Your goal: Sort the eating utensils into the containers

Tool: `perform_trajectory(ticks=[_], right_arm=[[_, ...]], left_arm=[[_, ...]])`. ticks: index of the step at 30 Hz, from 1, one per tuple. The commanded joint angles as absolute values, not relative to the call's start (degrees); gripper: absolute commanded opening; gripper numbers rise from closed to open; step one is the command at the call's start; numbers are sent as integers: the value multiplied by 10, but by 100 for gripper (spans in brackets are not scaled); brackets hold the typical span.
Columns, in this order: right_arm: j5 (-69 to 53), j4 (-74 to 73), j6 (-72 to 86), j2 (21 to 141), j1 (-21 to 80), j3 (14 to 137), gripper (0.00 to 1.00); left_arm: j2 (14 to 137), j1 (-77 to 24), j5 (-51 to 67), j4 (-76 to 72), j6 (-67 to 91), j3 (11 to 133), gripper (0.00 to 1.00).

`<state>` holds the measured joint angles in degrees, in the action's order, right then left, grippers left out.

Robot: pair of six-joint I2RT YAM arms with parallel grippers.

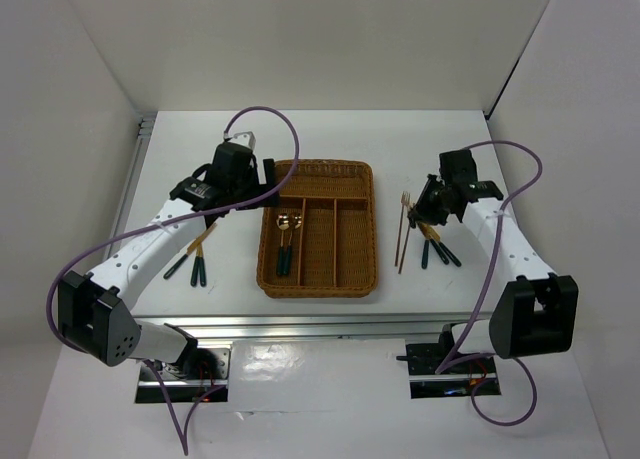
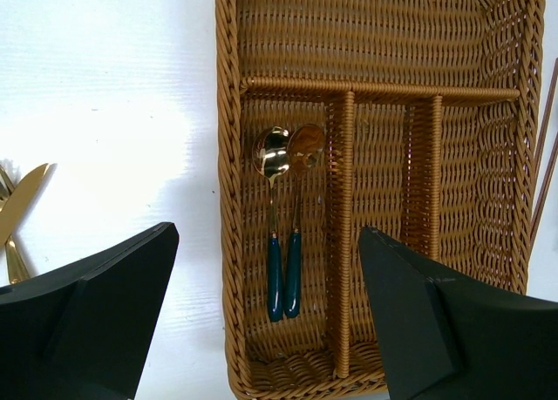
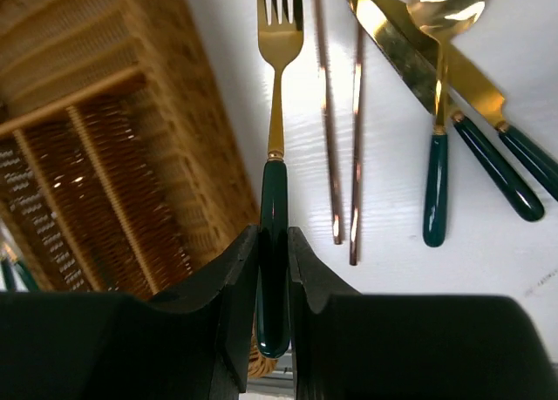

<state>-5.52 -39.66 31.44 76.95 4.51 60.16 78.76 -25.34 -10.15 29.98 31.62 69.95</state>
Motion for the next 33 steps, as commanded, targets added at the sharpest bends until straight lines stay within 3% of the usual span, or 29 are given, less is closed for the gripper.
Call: perform_trajectory(ticks=[1, 8, 14, 25, 33], right_arm=[[-103, -393, 287, 762, 45, 635, 18], [-163, -382, 280, 751, 66, 662, 15], [-170, -368, 299, 751, 148, 692, 15], [-96, -328, 386, 769, 319, 676, 15], [24, -317, 485, 817, 398, 650, 15]], left_arm=[[789, -248, -95, 292, 314, 701, 100], [777, -248, -100, 292, 314, 691, 100], [765, -248, -105, 292, 314, 679, 100], [737, -230, -126, 316, 340, 663, 100], [685, -202, -126, 322, 345, 628, 100]])
